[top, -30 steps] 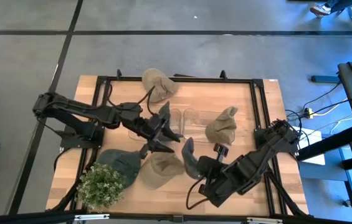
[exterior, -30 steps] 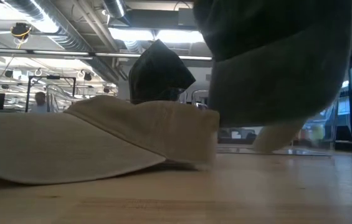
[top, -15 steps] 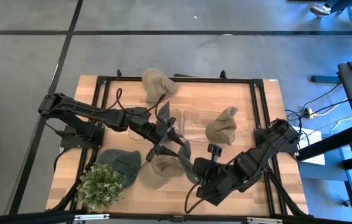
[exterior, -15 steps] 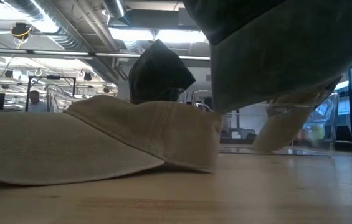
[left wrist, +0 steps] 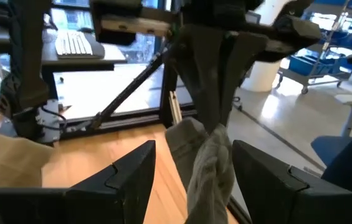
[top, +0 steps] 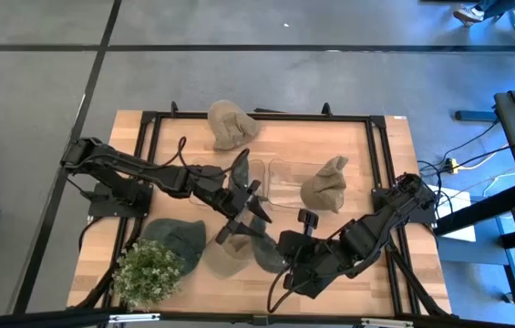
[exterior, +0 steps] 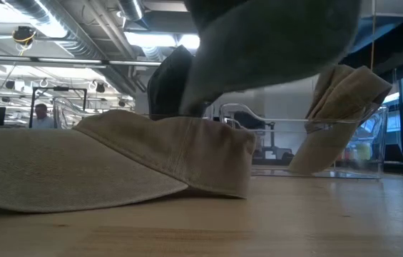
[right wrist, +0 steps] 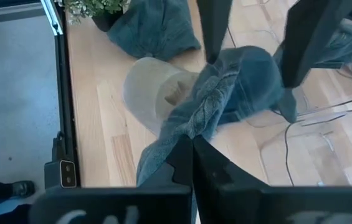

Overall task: Pick & Place hat
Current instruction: Put the right blue cap into the left transparent bin

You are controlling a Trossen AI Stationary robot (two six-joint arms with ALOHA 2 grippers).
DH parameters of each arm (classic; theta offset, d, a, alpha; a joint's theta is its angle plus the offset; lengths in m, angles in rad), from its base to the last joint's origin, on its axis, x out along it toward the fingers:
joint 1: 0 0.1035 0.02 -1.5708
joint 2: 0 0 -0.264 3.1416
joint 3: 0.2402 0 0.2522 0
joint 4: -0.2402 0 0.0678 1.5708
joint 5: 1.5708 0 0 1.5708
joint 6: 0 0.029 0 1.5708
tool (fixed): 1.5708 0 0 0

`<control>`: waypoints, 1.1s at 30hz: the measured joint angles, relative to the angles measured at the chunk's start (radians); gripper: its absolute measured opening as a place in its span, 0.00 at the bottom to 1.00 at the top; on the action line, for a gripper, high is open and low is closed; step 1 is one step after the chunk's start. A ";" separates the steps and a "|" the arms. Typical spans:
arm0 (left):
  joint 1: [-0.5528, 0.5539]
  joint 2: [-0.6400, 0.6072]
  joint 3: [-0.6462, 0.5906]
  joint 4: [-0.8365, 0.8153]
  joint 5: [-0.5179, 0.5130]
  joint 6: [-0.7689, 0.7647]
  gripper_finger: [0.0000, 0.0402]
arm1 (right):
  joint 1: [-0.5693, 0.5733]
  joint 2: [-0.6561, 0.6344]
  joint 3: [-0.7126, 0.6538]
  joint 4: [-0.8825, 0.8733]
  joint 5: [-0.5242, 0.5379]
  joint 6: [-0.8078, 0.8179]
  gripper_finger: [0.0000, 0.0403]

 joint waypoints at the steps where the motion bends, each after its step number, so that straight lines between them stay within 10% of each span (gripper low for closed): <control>1: 0.000 0.000 0.000 0.000 0.001 0.000 0.52 | 0.000 0.000 0.000 0.000 0.000 0.000 0.00; 33: -0.045 0.008 0.000 -0.037 -0.011 -0.035 0.33 | -0.033 0.000 0.000 0.006 0.018 -0.003 0.00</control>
